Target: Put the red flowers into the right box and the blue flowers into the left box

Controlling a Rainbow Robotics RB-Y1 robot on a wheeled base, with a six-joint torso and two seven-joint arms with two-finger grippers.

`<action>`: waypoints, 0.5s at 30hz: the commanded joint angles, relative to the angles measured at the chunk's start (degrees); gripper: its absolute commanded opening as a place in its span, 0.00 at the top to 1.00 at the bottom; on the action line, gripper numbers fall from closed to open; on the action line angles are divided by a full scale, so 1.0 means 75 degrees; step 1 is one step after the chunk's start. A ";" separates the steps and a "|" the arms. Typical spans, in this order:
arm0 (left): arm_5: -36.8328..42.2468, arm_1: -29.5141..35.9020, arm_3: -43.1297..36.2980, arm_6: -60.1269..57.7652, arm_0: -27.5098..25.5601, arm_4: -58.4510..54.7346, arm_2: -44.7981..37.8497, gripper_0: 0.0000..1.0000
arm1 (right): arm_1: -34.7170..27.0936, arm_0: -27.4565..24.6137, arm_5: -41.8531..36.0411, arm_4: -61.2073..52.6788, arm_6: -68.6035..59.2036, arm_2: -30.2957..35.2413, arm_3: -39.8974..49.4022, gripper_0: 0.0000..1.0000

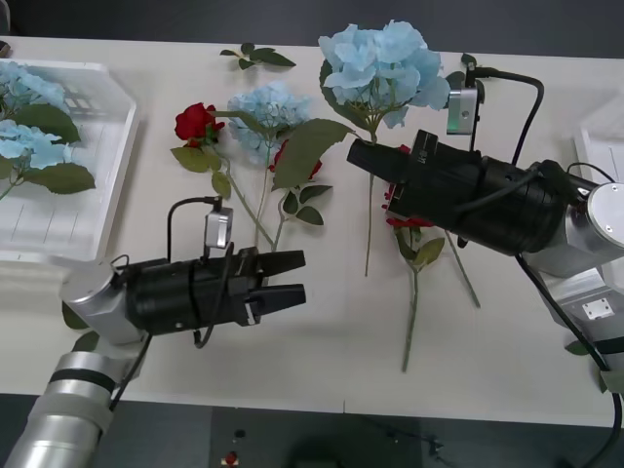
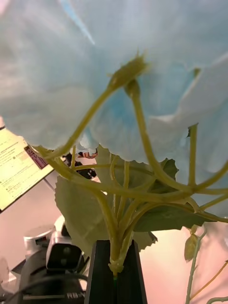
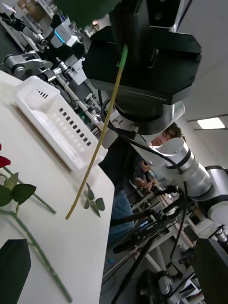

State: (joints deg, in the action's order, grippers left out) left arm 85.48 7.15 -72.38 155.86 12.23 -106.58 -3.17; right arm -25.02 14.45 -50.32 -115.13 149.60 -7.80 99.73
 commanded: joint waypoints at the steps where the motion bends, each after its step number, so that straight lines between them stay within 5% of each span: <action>1: -0.0546 -0.0168 -0.0053 -0.0114 0.0068 -0.0051 0.0423 0.00 | -0.0051 0.0148 -0.0064 -0.0094 -0.0283 0.0068 0.0366 1.00; 15: -0.2432 -0.0461 -0.0053 -0.0114 0.0795 -0.0063 0.1583 0.00 | -0.0051 0.0148 -0.0134 -0.0094 -0.0318 0.0056 0.0354 1.00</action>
State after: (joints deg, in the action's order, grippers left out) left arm 68.70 5.04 -72.33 155.85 16.01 -106.58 8.21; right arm -25.02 14.45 -51.09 -115.13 148.74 -7.80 99.73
